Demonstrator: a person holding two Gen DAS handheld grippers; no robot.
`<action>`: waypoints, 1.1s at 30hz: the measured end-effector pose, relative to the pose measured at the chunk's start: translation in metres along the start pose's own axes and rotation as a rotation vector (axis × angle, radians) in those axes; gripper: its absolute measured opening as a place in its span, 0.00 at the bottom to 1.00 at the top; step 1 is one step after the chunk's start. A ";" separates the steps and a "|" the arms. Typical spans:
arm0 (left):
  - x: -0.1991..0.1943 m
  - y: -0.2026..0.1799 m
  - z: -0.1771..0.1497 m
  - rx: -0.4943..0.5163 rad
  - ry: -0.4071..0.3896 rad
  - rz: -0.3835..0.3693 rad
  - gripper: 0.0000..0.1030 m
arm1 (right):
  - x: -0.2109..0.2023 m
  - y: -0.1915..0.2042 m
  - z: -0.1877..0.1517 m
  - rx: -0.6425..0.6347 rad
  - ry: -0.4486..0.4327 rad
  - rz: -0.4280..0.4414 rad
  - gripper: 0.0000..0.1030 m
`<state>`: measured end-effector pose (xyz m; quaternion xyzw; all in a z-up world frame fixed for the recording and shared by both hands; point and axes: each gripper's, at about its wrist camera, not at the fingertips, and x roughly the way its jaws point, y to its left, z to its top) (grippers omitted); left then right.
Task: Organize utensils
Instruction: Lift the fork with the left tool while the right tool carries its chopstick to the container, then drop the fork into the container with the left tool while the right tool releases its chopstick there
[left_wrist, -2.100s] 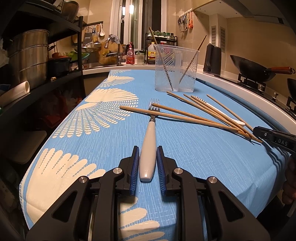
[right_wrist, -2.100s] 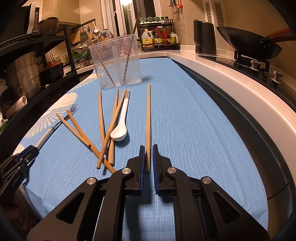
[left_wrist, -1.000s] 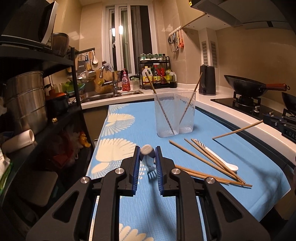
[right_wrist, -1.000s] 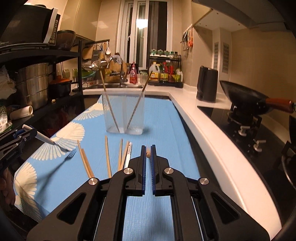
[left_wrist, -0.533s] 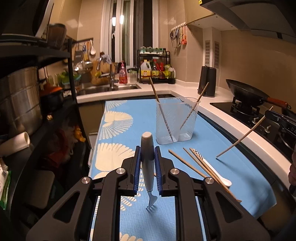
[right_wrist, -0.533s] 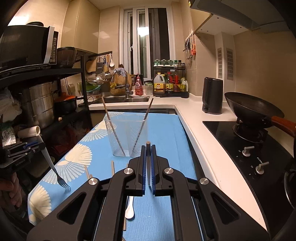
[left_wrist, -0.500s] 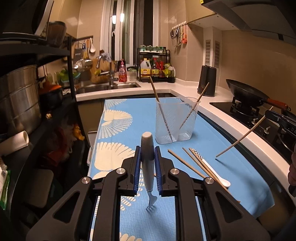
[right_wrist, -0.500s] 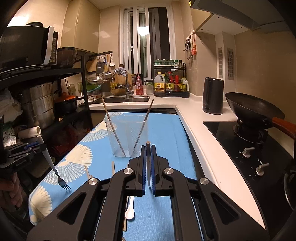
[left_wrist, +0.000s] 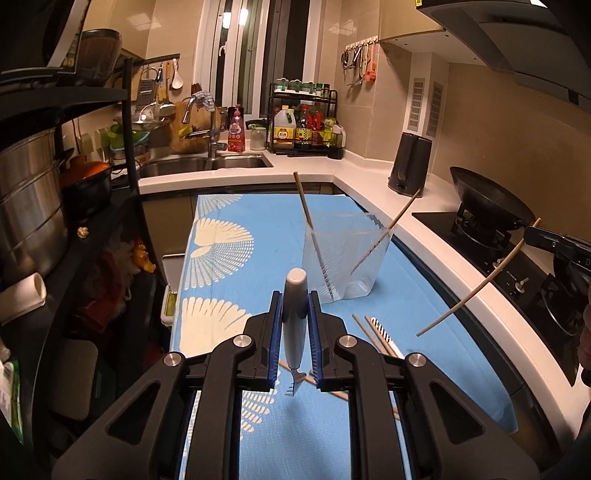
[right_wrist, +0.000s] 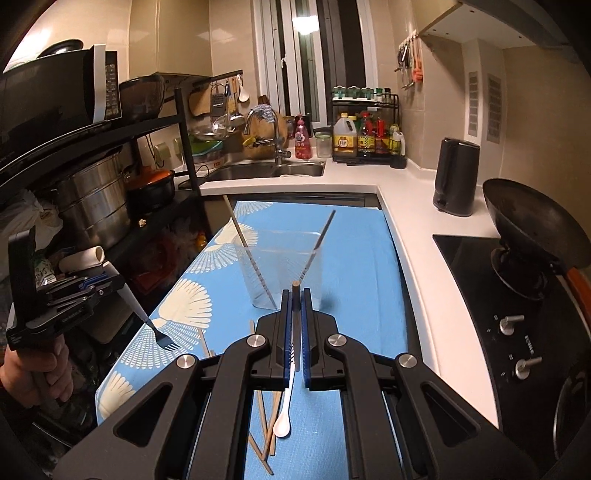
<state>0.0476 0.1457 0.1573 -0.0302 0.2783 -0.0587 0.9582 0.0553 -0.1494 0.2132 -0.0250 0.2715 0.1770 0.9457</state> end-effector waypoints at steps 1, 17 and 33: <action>0.001 -0.001 0.006 0.001 0.000 -0.006 0.13 | 0.000 0.001 0.006 -0.005 0.005 0.006 0.05; 0.047 -0.037 0.163 0.005 -0.078 -0.134 0.13 | 0.010 0.014 0.145 -0.049 -0.117 0.051 0.04; 0.193 -0.051 0.123 0.050 0.124 -0.135 0.12 | 0.138 -0.004 0.117 0.005 0.017 0.055 0.04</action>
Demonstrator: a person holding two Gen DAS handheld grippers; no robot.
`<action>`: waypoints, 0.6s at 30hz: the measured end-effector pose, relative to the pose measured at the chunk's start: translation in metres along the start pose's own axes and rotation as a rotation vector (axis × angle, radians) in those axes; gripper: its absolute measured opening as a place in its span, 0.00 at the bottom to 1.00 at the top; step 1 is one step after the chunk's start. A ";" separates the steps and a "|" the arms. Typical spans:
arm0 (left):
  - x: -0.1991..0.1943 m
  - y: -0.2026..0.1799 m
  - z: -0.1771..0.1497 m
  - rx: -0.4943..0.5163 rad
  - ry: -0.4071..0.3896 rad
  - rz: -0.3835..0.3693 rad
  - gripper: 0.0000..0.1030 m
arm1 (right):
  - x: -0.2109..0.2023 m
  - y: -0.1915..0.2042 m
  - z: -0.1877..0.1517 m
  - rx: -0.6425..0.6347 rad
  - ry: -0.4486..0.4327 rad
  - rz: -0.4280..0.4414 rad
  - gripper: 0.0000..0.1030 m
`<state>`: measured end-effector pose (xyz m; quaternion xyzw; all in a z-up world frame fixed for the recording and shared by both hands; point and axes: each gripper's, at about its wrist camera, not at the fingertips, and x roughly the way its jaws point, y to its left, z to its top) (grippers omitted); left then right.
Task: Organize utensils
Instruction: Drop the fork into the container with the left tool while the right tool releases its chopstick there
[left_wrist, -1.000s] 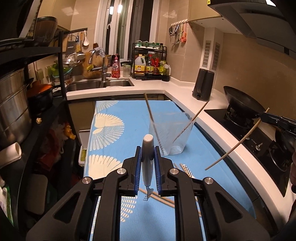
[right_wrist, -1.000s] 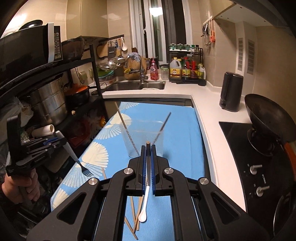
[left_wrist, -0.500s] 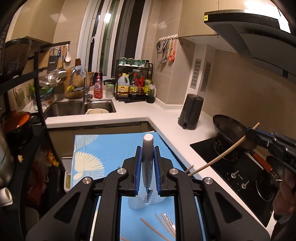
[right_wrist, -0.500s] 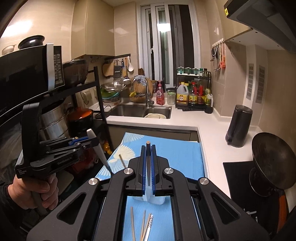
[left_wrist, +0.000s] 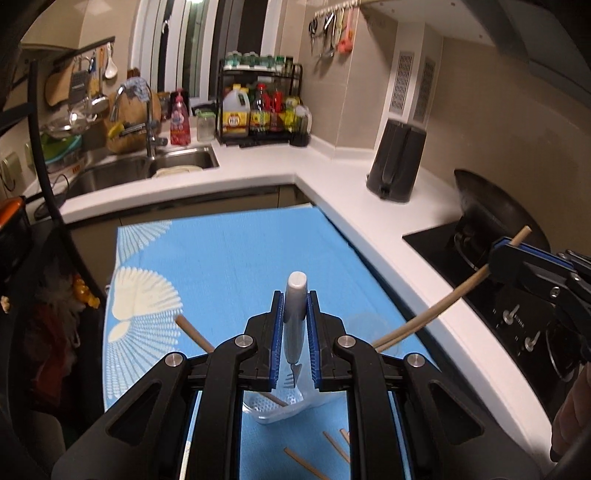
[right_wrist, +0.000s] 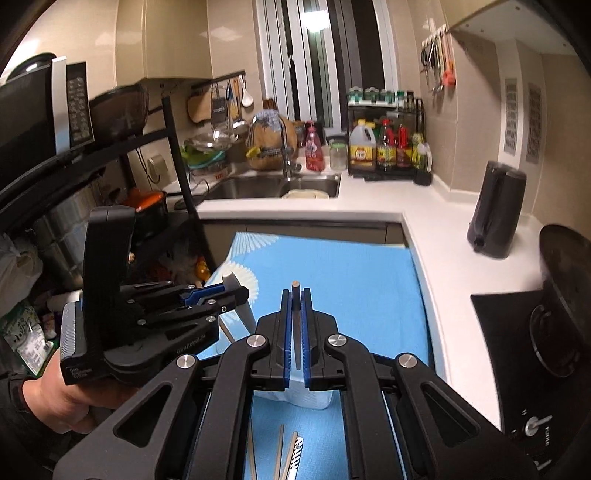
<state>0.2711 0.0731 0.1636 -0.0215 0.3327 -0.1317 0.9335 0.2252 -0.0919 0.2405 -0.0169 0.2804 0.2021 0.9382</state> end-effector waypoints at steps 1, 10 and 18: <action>0.005 0.000 -0.006 0.002 0.012 -0.002 0.12 | 0.008 -0.001 -0.005 0.002 0.017 -0.001 0.04; 0.008 0.010 -0.018 -0.008 0.023 -0.003 0.41 | 0.043 -0.006 -0.028 0.022 0.097 -0.037 0.20; -0.027 0.012 -0.006 -0.030 -0.055 0.010 0.43 | 0.009 -0.004 -0.017 0.016 0.022 -0.084 0.29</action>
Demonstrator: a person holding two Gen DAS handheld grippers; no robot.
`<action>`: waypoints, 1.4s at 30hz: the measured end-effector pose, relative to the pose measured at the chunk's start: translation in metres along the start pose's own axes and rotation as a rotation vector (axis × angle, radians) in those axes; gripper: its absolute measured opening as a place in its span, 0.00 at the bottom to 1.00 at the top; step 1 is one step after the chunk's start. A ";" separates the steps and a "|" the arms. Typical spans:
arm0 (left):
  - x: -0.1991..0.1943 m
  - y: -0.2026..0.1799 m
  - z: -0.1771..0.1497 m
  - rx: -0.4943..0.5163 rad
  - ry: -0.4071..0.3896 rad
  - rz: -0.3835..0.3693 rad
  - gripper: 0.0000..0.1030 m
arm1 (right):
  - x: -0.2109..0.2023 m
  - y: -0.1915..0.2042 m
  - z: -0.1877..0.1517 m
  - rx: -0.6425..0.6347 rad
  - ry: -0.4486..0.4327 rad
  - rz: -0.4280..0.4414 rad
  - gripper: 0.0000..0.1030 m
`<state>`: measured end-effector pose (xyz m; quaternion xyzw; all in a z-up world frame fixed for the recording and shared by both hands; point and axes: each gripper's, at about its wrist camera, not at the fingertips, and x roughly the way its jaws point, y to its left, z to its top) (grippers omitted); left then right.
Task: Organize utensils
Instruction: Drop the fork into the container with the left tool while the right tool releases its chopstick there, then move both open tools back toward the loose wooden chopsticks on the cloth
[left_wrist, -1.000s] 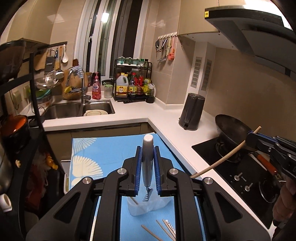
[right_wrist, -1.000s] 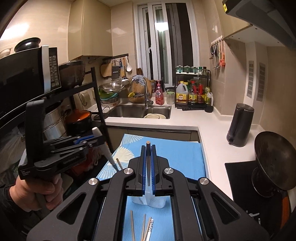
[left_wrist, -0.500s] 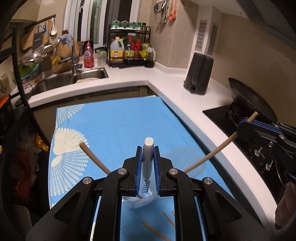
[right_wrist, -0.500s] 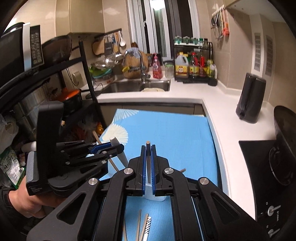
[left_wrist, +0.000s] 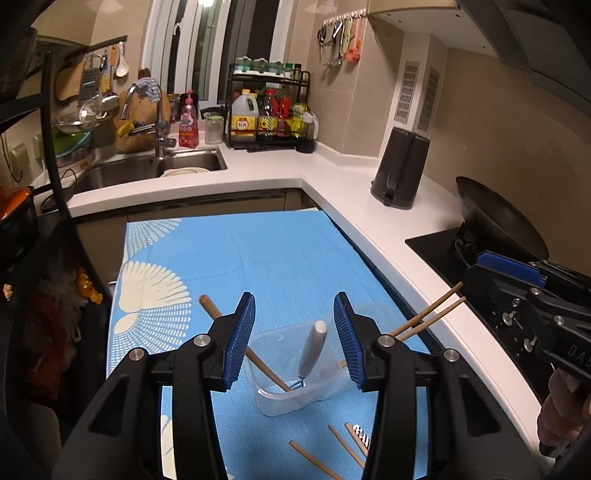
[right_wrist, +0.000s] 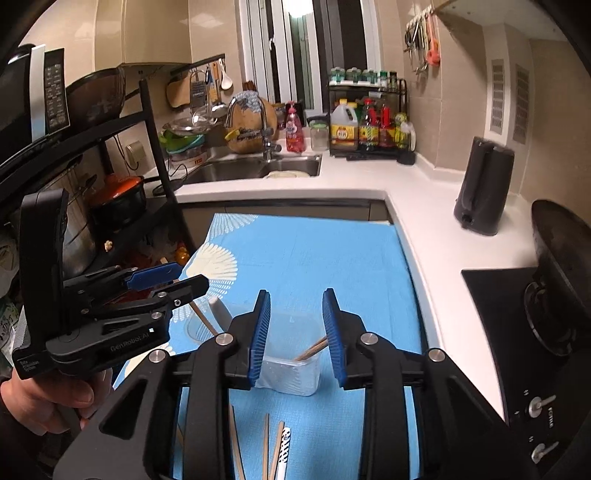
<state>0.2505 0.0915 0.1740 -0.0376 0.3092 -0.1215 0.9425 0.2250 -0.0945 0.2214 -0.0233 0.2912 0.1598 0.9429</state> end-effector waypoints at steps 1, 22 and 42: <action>-0.008 -0.001 0.000 0.001 -0.015 0.007 0.43 | -0.007 0.000 0.002 -0.003 -0.015 -0.006 0.30; -0.126 -0.003 -0.240 -0.187 -0.078 0.052 0.15 | -0.117 -0.022 -0.211 0.270 -0.124 0.086 0.14; -0.088 -0.037 -0.305 -0.223 0.100 -0.009 0.15 | -0.040 0.034 -0.317 0.101 0.193 0.067 0.05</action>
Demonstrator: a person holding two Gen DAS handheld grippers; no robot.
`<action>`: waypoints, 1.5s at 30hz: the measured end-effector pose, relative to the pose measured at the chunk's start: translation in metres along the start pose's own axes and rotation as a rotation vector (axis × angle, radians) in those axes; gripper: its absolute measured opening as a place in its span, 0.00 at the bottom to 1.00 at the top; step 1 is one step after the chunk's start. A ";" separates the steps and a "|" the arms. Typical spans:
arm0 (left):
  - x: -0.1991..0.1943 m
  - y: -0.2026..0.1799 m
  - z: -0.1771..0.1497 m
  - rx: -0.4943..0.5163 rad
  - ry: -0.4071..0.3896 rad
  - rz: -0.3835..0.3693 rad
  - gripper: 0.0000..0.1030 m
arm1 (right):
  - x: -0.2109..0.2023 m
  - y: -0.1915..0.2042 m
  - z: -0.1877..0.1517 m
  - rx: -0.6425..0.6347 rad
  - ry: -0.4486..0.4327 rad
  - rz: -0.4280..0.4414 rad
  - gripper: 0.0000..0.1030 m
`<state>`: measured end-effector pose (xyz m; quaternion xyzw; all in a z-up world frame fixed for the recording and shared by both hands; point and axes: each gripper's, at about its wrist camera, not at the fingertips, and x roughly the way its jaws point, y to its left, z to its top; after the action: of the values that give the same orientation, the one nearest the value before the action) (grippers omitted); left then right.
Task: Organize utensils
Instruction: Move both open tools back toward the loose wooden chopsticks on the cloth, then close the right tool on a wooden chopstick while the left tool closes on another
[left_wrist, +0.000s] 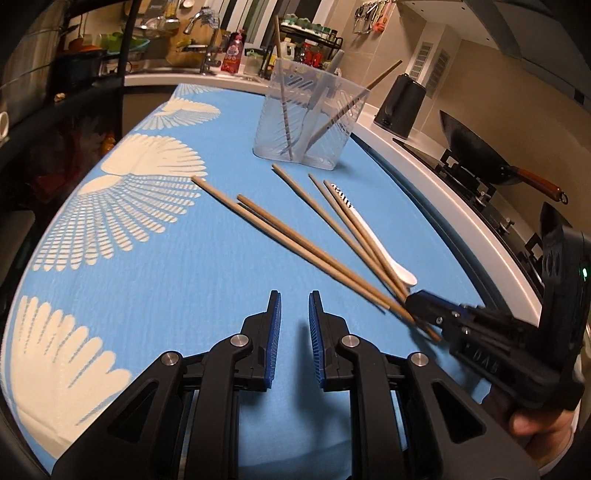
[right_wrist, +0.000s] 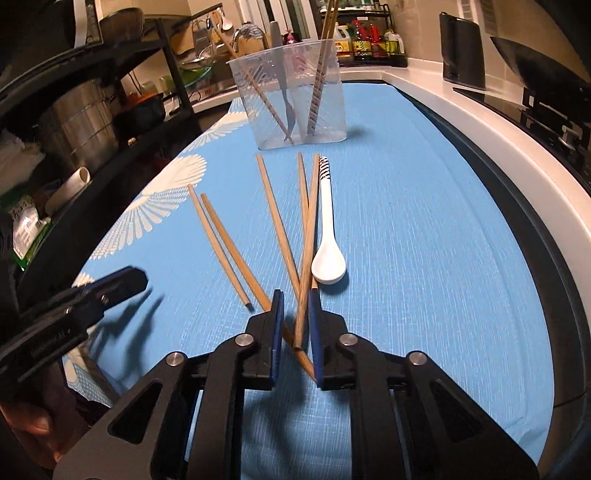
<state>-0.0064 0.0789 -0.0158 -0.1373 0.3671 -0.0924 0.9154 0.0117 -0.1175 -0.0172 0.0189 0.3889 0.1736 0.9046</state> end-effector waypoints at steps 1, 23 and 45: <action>0.005 -0.002 0.002 -0.009 0.015 -0.004 0.15 | -0.001 0.000 0.000 -0.005 -0.001 -0.001 0.05; 0.043 -0.038 0.013 -0.016 0.172 0.165 0.06 | -0.021 -0.063 -0.004 0.105 -0.065 -0.073 0.05; 0.059 -0.048 0.024 -0.092 0.152 0.221 0.35 | -0.013 -0.060 -0.014 0.094 -0.056 -0.110 0.07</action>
<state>0.0490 0.0218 -0.0226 -0.1302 0.4522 0.0159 0.8822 0.0115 -0.1799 -0.0284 0.0448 0.3716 0.1044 0.9214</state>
